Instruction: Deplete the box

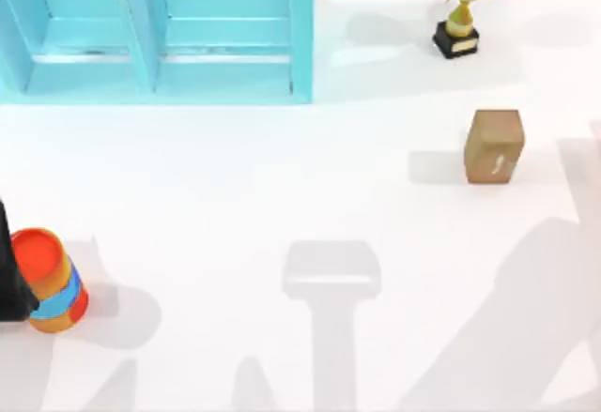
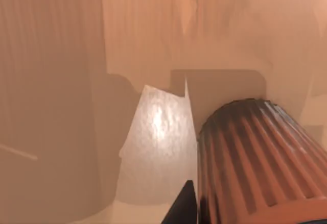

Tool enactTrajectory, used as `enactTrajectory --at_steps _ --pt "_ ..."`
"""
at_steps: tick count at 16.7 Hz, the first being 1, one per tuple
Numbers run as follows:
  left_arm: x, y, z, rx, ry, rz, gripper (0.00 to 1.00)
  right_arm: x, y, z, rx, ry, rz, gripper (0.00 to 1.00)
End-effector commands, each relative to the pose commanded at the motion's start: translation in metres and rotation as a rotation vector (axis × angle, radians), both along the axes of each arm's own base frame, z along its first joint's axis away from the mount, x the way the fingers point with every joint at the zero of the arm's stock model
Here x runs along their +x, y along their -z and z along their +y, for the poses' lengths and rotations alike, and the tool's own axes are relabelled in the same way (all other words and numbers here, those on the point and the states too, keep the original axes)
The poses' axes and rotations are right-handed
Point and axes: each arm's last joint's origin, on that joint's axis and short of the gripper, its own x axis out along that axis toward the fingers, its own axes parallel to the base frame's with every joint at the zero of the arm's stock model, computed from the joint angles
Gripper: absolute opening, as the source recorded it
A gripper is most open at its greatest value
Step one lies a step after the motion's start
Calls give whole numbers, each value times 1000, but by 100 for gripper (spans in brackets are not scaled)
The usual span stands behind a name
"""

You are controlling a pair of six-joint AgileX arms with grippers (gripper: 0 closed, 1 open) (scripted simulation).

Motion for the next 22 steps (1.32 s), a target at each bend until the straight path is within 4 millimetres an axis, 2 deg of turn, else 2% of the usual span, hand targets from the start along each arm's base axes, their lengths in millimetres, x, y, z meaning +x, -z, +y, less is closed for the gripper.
enactTrajectory --at_steps 5,8,10,14,16,19,22 --pt "0 0 0 0 0 0 100 0 0 0 0 0 0 0" --pt "0 0 0 0 0 0 100 -1 -8 0 -3 10 -10 0" --pt "0 0 0 0 0 0 100 -6 -33 -5 -16 50 -32 0" --pt "0 0 0 0 0 0 100 -27 -99 -18 -48 151 -61 0" --pt "0 0 0 0 0 0 100 -33 -123 -19 -46 160 -51 0" --pt "0 0 0 0 0 0 100 -24 -138 -11 -20 99 -20 0" --pt "0 0 0 0 0 0 100 -5 -134 -1 0 19 0 0"
